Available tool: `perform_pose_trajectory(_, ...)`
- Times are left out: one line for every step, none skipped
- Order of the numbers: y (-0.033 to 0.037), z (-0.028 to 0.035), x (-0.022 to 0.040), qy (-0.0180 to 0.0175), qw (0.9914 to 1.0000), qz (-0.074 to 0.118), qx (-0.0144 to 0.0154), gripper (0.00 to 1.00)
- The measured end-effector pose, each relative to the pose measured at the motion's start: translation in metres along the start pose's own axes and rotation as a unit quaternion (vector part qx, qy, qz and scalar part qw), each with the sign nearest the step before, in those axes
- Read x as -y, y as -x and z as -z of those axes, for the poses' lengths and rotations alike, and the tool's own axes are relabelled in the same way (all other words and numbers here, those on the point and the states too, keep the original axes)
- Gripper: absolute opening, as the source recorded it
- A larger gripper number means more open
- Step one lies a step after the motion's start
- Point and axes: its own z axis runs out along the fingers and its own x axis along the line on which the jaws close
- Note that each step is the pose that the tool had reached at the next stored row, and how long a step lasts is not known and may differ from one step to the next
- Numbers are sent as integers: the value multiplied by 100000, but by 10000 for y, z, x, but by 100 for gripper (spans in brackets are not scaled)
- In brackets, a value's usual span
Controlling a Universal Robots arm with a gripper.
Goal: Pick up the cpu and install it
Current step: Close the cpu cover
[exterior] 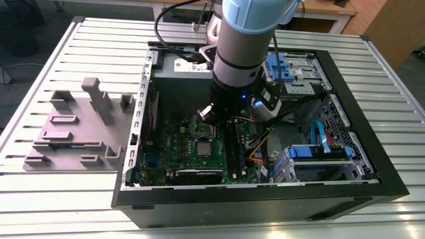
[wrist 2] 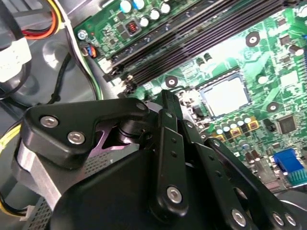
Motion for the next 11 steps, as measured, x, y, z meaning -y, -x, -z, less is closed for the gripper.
perform_pose_trajectory(12,-3,-4,3,100000,10,-6,11)
perform_pose_trajectory(23,-4,-4,6,100000,13,-12,11)
perform_pose_trajectory(36,-6,-2,6,100000,20,-15,11)
perform_pose_trajectory(51,-8,-2,5,100000,39,-17,11)
perform_pose_trajectory(65,-11,-7,6,100000,61,-15,11)
perform_pose_trajectory(75,-13,-17,3,100000,62,-14,11)
perform_pose_trajectory(83,-15,-28,4,100000,67,-15,11)
perform_pose_trajectory(88,-17,-36,1,100000,73,-17,11)
perform_pose_trajectory(89,-17,-38,6,100000,82,-14,11)
perform_pose_trajectory(89,-17,-38,2,100000,85,-20,11)
perform_pose_trajectory(90,-19,-39,3,100000,82,-19,11)
